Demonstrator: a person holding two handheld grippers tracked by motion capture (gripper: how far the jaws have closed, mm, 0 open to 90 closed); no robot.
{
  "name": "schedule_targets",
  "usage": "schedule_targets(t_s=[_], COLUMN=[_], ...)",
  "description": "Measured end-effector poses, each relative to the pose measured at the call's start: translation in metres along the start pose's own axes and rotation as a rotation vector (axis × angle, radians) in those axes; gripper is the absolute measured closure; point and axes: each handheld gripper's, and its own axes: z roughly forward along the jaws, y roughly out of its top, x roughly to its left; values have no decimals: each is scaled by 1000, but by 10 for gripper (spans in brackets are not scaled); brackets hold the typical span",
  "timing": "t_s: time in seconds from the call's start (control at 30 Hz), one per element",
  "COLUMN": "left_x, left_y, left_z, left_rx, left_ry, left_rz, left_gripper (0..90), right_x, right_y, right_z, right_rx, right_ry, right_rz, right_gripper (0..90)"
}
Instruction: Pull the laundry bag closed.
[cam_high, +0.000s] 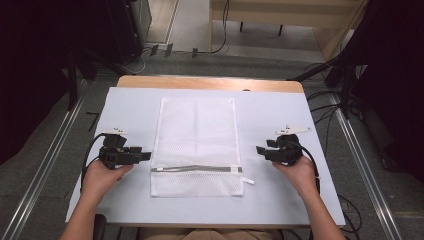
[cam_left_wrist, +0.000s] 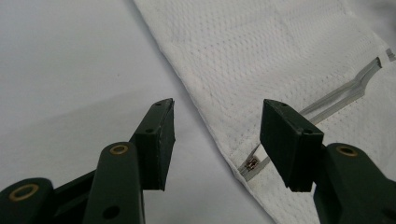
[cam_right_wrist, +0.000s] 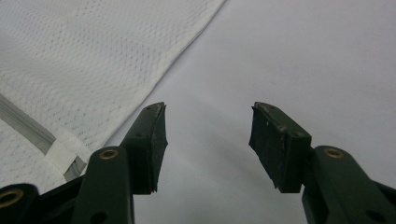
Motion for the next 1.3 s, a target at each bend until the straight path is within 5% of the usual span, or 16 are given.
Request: schedule_targets(t_s=[0.7, 0.93, 1.3], left_x=[4, 9, 7], left_y=[-1, -2, -3], left_z=[-3, -3, -3], left_rx=[-9, -7, -6], left_ry=[16, 25, 31], left_rz=[-1, -14, -26], left_gripper=[416, 415, 406], right_x=[-2, 2, 0], right_y=[-2, -1, -1], right_z=[-1, -1, 1], right_rx=[46, 32, 55], right_ry=[-1, -9, 3], right_rz=[8, -53, -29], right_gripper=[482, 489, 486])
